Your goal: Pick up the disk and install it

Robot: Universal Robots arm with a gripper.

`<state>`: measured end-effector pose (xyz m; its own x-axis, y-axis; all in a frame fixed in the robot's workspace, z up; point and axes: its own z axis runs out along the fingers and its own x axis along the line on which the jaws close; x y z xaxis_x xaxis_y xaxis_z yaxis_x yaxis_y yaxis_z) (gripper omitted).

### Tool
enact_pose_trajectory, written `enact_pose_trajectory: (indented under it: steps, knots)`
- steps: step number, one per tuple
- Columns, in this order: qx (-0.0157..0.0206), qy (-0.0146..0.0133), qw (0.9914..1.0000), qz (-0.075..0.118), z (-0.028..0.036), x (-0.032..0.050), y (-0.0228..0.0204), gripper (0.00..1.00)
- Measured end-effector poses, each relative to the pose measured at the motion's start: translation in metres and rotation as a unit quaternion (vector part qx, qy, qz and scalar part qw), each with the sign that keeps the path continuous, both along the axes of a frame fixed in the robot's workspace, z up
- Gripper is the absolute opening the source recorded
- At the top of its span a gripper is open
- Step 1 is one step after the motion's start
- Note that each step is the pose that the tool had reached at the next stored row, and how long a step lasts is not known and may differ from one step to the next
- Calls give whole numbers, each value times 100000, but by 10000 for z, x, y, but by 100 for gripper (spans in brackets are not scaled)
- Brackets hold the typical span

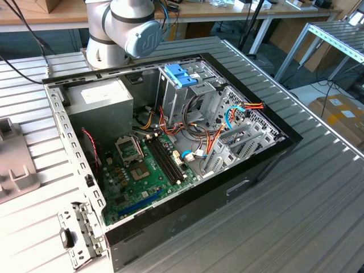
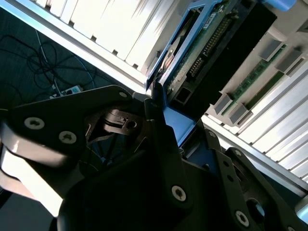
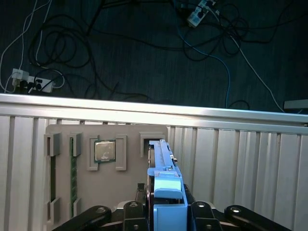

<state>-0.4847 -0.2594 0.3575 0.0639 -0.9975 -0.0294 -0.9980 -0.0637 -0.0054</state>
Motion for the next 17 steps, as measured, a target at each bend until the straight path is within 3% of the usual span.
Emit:
enact_pose_trajectory:
  steps: [17]
  knots:
    - [1,-3,100000,1,102,0,0,37]
